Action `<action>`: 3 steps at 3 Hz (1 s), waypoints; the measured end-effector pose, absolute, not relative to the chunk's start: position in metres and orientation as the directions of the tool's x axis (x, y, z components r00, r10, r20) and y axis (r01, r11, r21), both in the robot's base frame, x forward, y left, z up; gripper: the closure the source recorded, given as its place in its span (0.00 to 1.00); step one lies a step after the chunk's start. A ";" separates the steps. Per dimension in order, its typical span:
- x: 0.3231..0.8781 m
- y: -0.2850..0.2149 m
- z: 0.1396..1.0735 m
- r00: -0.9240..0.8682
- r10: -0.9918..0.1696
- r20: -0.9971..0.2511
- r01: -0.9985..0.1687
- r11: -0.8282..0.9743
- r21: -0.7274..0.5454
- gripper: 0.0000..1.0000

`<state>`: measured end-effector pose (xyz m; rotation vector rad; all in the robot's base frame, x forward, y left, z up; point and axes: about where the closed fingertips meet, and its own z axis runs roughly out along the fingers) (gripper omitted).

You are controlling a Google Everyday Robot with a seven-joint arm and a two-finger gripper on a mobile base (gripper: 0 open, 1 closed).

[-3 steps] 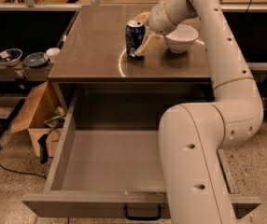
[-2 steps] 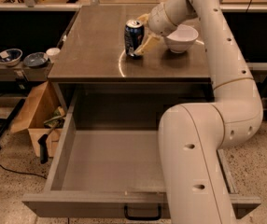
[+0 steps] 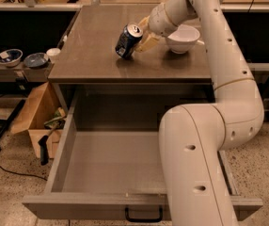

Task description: Place pepsi can into top drawer

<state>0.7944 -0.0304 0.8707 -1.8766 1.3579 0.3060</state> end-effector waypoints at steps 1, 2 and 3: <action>0.794 -0.030 0.871 0.399 -0.696 -0.597 -0.885 -0.121 -0.450 1.00; 0.786 -0.031 0.884 0.400 -0.711 -0.578 -0.885 -0.138 -0.444 1.00; 0.769 -0.044 0.918 0.375 -0.754 -0.539 -0.890 -0.130 -0.437 1.00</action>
Offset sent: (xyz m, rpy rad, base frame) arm -0.0567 -0.0032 0.0327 -0.0916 0.0099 0.0141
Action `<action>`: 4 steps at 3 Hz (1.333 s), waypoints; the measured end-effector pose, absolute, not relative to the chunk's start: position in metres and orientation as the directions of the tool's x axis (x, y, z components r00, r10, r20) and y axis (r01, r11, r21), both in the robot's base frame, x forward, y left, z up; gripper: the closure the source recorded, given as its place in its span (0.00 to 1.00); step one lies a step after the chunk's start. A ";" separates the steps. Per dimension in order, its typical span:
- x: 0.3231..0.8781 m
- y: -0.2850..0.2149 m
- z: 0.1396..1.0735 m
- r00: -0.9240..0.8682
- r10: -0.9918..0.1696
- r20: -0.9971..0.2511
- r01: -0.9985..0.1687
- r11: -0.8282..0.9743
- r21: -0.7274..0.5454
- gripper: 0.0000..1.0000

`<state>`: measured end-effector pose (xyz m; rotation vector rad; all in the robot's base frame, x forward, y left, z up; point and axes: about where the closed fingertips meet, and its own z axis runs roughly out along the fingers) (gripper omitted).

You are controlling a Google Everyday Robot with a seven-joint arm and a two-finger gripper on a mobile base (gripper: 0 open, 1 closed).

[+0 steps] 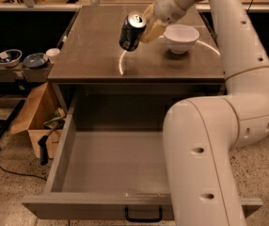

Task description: Place pepsi can into top drawer

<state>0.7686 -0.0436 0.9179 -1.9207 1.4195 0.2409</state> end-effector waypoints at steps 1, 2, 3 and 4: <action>0.755 -0.060 0.952 0.320 -0.803 -0.502 -0.895 -0.083 -0.438 1.00; 0.734 -0.073 0.998 0.279 -0.834 -0.476 -0.879 -0.021 -0.477 1.00; 0.704 -0.086 1.060 0.272 -0.822 -0.501 -0.814 0.081 -0.575 1.00; 0.683 -0.068 1.093 0.323 -0.795 -0.513 -0.772 0.092 -0.629 1.00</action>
Offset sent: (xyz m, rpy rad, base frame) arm -0.1845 -0.0105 0.0201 -0.1184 -0.0080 -0.2434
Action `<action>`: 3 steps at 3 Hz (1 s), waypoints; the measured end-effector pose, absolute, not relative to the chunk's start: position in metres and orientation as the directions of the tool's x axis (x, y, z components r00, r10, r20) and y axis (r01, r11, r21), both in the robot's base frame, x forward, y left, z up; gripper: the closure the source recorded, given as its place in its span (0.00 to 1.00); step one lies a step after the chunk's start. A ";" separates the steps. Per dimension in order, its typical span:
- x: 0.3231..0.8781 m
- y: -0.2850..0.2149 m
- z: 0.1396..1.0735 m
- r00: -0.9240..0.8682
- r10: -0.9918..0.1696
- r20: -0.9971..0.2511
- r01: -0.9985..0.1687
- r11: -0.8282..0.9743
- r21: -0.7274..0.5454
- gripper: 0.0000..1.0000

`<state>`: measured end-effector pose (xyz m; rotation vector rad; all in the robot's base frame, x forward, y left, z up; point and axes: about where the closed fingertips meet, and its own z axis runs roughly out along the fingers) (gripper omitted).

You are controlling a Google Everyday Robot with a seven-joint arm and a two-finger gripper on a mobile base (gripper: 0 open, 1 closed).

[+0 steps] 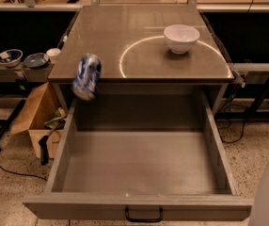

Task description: Place pepsi can into top drawer

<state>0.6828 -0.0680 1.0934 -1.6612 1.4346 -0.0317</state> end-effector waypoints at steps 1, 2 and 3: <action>0.684 -0.068 1.091 0.321 -0.797 -0.512 -0.774 0.090 -0.626 0.85; 0.684 -0.068 1.091 0.321 -0.797 -0.512 -0.774 0.090 -0.626 0.62; 0.684 -0.068 1.091 0.321 -0.797 -0.512 -0.774 0.090 -0.626 0.38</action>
Offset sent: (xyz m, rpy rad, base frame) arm 0.0012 -0.0003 -0.0018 -0.0033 0.0038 0.0001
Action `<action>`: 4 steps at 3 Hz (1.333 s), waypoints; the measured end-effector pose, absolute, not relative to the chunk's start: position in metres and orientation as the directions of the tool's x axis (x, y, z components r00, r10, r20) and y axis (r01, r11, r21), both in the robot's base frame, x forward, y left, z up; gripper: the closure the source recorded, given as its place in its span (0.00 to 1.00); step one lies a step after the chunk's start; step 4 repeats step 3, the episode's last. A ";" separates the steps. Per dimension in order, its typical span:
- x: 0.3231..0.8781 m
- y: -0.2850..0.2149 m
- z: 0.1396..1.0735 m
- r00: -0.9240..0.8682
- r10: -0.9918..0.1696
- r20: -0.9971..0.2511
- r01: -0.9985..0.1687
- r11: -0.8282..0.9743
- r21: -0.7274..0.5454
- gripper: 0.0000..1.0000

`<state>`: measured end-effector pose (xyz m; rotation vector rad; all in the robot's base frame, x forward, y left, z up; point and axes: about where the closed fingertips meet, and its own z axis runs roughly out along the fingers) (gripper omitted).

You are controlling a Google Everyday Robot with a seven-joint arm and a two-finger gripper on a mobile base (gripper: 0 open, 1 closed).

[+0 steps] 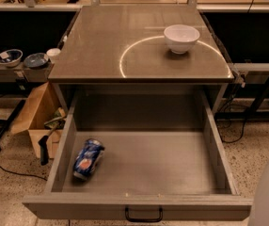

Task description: Place pepsi can into top drawer

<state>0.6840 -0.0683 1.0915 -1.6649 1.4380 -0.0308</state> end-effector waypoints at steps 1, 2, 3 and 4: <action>0.684 -0.068 1.091 0.321 -0.797 -0.512 -0.774 0.090 -0.626 0.15; 0.684 -0.068 1.091 0.321 -0.797 -0.512 -0.775 0.090 -0.626 0.00; 0.684 -0.068 1.091 0.321 -0.797 -0.512 -0.775 0.090 -0.626 0.00; 0.684 -0.068 1.091 0.321 -0.797 -0.512 -0.775 0.090 -0.626 0.00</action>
Offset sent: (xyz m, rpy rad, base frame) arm 0.0000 0.0000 0.0000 0.0000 0.0000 0.0000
